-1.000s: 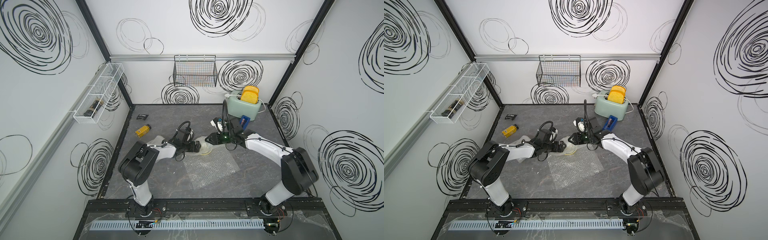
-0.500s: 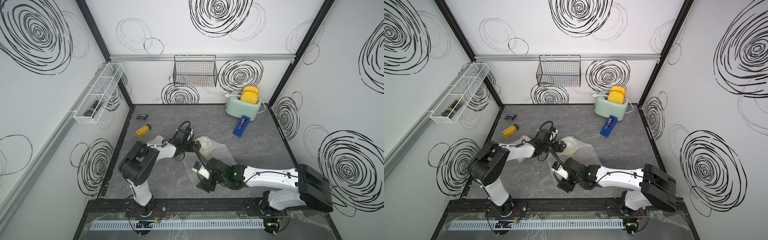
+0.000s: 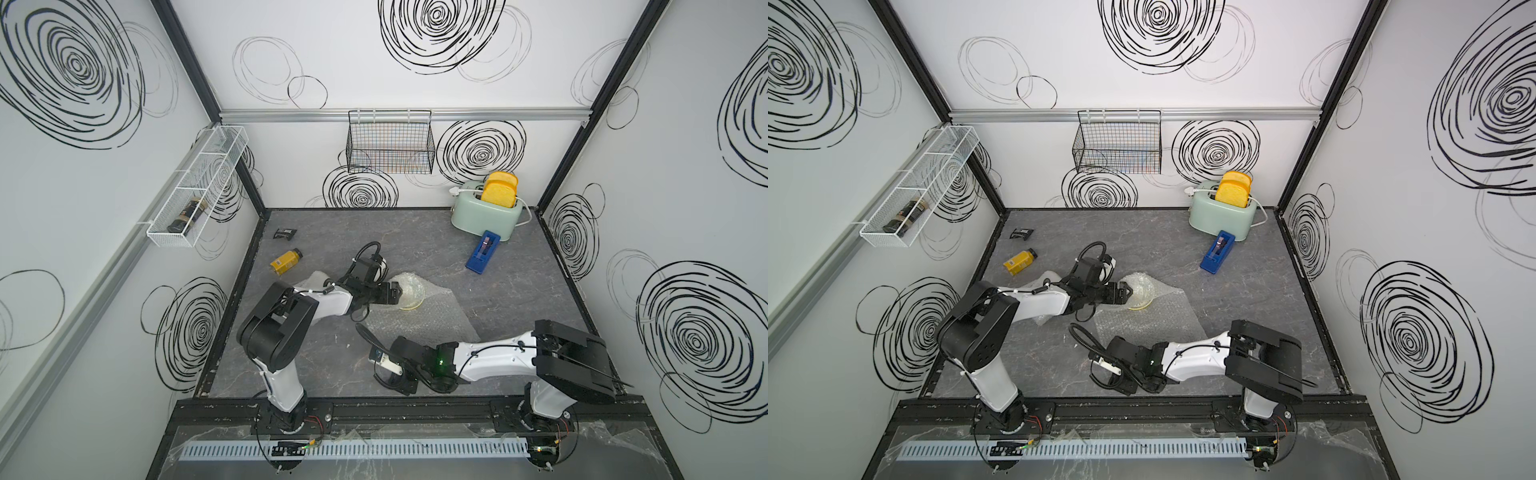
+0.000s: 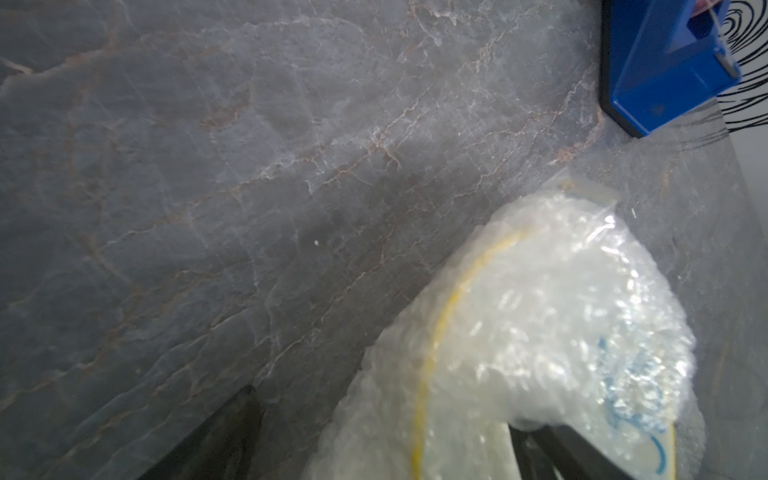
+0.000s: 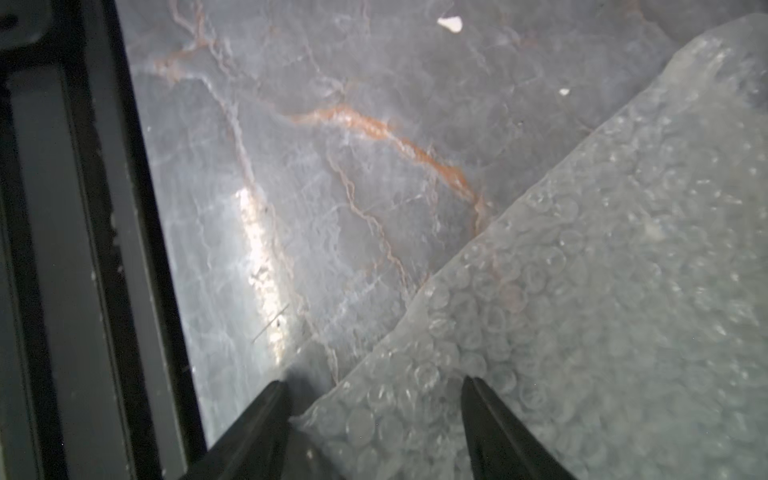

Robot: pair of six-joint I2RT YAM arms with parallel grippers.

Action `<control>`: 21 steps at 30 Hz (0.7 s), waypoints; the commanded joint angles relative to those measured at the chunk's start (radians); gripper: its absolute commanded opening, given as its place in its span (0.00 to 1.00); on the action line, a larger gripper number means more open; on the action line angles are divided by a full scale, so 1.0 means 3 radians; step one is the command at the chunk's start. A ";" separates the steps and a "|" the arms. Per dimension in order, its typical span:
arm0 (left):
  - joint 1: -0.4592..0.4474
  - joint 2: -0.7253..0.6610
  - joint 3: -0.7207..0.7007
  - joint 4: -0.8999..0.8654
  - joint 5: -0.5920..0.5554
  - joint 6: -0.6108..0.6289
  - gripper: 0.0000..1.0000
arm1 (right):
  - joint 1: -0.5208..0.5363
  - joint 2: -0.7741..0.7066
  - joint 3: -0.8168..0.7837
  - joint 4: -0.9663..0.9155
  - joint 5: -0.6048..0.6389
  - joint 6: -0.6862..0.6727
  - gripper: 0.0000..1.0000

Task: Wrap bowls in bubble wrap
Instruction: Wrap the bowl in bubble wrap.

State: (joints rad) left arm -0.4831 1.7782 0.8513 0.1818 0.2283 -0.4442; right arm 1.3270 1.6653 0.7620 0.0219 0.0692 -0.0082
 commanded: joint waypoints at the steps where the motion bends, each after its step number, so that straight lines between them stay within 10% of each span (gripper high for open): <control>1: 0.0024 0.0024 0.0036 0.0005 0.0036 0.0023 0.95 | -0.0023 0.0133 0.0052 -0.0118 0.0121 -0.0032 0.56; 8: 0.0039 0.0022 0.0021 0.0008 0.0047 0.0028 0.94 | -0.0431 -0.0218 -0.0030 -0.0076 -0.0259 0.0073 0.02; 21: 0.0033 0.0009 0.0023 0.0027 0.0088 0.0038 0.84 | -0.1445 -0.0591 0.0251 -0.0036 -0.0595 0.0155 0.00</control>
State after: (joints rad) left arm -0.4786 1.7786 0.8513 0.1806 0.2470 -0.4438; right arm 0.9333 1.4723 0.7841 0.0170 -0.1028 0.0410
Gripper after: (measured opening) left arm 0.849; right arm 0.060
